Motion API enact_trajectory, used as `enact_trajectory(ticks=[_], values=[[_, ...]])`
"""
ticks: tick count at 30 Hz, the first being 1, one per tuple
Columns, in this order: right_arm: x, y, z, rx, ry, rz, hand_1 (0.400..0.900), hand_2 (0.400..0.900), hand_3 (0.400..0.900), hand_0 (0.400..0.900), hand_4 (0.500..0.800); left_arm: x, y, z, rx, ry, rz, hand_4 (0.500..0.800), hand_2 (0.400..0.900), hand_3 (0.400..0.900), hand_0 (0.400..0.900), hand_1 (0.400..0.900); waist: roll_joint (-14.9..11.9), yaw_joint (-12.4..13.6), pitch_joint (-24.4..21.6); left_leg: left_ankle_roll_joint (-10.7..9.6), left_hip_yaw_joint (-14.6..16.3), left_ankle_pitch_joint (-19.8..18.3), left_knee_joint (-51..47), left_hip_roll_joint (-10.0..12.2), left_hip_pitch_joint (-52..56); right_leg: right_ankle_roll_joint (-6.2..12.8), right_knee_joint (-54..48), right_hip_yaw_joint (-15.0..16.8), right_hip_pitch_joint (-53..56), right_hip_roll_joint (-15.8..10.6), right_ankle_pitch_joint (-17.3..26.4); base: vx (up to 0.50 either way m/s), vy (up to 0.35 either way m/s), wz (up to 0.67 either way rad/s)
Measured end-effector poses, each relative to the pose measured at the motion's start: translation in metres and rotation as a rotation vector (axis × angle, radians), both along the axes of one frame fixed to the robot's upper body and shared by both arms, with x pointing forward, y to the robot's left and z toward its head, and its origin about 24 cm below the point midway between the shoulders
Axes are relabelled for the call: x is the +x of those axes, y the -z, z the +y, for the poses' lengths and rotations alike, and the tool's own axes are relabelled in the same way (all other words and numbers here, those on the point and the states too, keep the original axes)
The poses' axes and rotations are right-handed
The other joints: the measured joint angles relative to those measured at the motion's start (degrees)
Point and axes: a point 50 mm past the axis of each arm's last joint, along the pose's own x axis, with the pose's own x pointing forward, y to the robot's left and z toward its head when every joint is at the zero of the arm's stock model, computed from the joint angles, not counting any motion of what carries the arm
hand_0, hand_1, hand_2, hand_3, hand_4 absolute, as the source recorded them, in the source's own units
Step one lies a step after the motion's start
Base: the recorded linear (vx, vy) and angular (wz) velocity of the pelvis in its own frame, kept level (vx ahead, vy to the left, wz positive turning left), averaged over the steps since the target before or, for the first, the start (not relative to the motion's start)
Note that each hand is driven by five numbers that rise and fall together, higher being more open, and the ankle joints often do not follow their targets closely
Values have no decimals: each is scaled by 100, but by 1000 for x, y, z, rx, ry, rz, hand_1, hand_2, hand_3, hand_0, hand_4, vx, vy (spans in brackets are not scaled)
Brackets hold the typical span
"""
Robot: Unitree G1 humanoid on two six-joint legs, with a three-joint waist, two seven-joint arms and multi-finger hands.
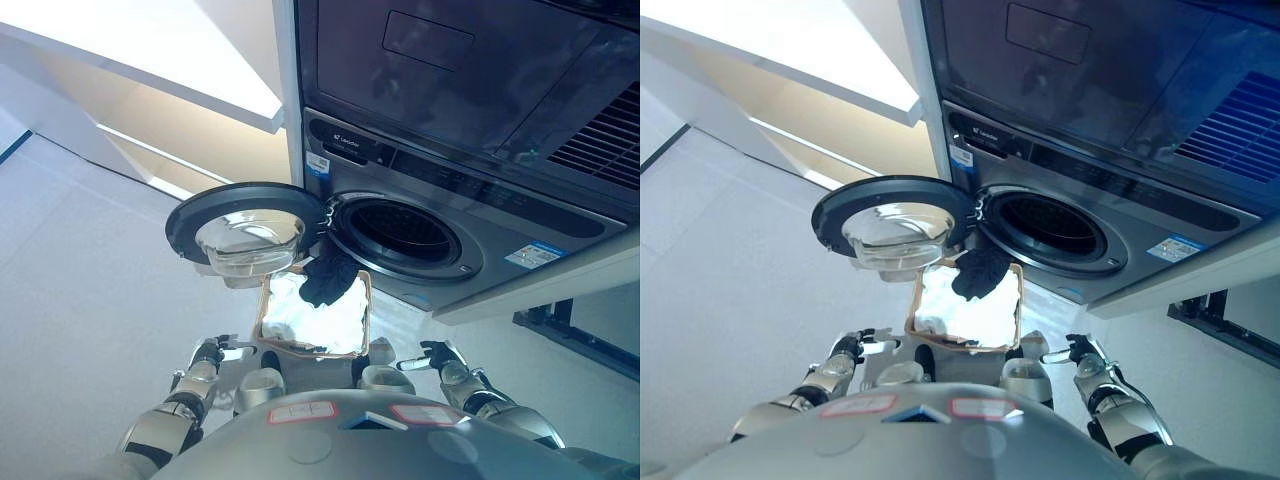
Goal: Put the clothes in the basket into the washing machine.
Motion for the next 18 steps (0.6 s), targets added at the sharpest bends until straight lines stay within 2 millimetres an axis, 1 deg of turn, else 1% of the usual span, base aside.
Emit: enact_trajectory(ticks=[7, 10, 12, 13, 14, 15, 16, 17, 18], values=[[-1, 0, 0, 0, 0, 1, 900, 900, 900, 900, 800, -1, 0, 0, 4, -2, 3, 800, 900, 900, 900, 900, 0, 7, 0, 0, -2, -1, 0, 1, -10, 0, -14, -3, -6, -1, 0, 4, 2, 4], [0, 0, 0, 0, 1, 1, 900, 900, 900, 900, 800, -1, 0, 1, 6, -2, 4, 800, 900, 900, 900, 900, 1, 4, 0, 0, -13, 0, -1, 13, -35, 0, -16, -24, -7, -2, -1, -6, 13, 24], [0, 0, 0, 0, 2, -1, 900, 900, 900, 900, 800, -2, 0, 1, 9, -4, 6, 800, 900, 900, 900, 900, 8, 22, 9, -6, -14, 13, 2, 9, -59, 0, -14, -40, -12, -1, -2, -111, 14, 56], [1, -1, -1, -3, 1, -5, 900, 900, 900, 900, 800, 0, 0, 1, 11, -3, 2, 800, 900, 900, 900, 900, 19, 24, 36, -1, -35, 39, 17, 12, -88, 2, -14, -75, -13, -2, -2, -148, 20, 69], [2, -1, -1, -7, 0, -7, 900, 900, 900, 900, 800, 5, -1, 0, 17, 1, -12, 800, 900, 900, 900, 900, 16, -5, 33, 4, -99, 49, 86, 17, -263, 0, -12, -274, -96, -57, -3, -91, 18, 40], [4, -1, -2, -11, 4, -15, 900, 900, 900, 900, 800, 12, -3, 0, 22, 3, -27, 800, 900, 900, 900, 900, 36, 2, 51, -6, -95, 112, 36, -7, -379, -1, 8, -418, -174, -90, 1, -5, 38, 13], [6, -2, -4, -15, 8, -22, 900, 900, 900, 900, 800, 18, -4, -1, 23, 7, -43, 800, 900, 900, 900, 900, 61, -20, 56, 14, -1, 153, 15, 25, -506, -4, 9, -564, -280, -106, 1, 52, 64, -10], [9, -3, -5, -22, 4, -28, 900, 900, 900, 900, 800, 23, -5, -2, 23, 10, -54, 800, 900, 900, 900, 900, 85, -15, 93, 25, -13, 199, 10, 15, -613, -2, 24, -639, -349, -92, 1, 13, 103, -15], [14, -5, -7, -34, -24, -31, 900, 900, 900, 900, 800, 22, -5, -2, 23, 10, -54, 800, 900, 900, 900, 900, 102, 11, 102, 41, 34, 197, 7, 8, -693, 51, 165, -614, -522, -127, -39, -36, 119, -6]])
